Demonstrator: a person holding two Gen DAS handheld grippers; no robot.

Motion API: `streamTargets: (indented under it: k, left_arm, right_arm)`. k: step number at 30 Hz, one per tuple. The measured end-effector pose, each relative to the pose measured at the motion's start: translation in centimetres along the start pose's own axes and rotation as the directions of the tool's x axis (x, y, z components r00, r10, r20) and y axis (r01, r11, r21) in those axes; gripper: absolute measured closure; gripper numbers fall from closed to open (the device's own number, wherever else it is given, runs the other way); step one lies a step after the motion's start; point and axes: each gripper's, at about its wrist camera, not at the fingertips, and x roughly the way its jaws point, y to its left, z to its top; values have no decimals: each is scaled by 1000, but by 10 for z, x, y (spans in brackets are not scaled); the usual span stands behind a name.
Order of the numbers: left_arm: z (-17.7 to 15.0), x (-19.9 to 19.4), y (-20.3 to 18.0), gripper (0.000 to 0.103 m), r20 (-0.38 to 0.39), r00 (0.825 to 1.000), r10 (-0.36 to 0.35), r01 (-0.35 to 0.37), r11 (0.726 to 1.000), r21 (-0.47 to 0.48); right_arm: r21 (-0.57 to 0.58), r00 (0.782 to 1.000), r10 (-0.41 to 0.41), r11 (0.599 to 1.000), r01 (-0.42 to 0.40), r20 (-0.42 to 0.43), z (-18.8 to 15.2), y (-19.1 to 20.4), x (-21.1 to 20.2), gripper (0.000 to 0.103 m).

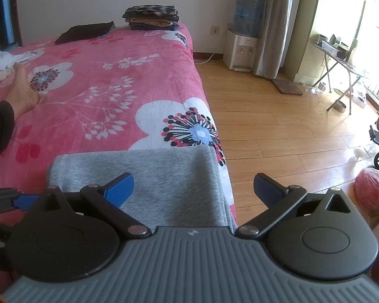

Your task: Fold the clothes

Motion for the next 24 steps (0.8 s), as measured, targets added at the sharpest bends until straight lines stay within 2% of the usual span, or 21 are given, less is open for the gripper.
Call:
streamTargets:
  k: [6, 9, 13, 15, 16, 18, 20, 21, 23, 24]
  left_arm:
    - [3, -9, -2, 26, 5, 1000, 15, -15, 1000, -10]
    - [9, -20, -1, 19, 39, 998, 42, -42, 999, -18]
    - [22, -26, -1, 20, 86, 994, 74, -72, 997, -26]
    - [32, -22, -4, 22, 96, 990, 103, -103, 995, -10]
    - [36, -20, -6, 22, 101, 988, 119, -120, 993, 0]
    - [45, -14, -10, 32, 102, 982, 157, -160, 987, 18]
    - [53, -4, -13, 40, 87, 974, 208, -212, 977, 37]
    - [57, 2, -14, 49, 66, 971, 228, -231, 972, 42]
    - [62, 15, -14, 56, 15, 968, 250, -250, 967, 42]
    - [62, 21, -13, 60, -7, 966, 258, -257, 965, 49]
  right_arm:
    - [23, 1000, 3, 1000, -3, 13, 1, -1, 0, 2]
    - [38, 999, 1, 999, -2, 39, 3, -4, -5, 2]
    - [53, 997, 8, 999, -12, 75, 4, -9, -9, 3]
    - [46, 996, 21, 999, -24, 84, 6, -10, -9, 7]
    - [39, 996, 29, 999, -33, 87, 8, -10, -8, 10]
    - [16, 994, 60, 998, -62, 92, 14, -10, -4, 21]
    - [-6, 991, 91, 996, -91, 96, 21, -9, 1, 36]
    - [-19, 990, 108, 994, -106, 95, 24, -9, 5, 41]
    - [-34, 987, 138, 990, -136, 82, 28, -7, 15, 55]
    - [-39, 985, 156, 987, -154, 75, 29, -7, 21, 58]
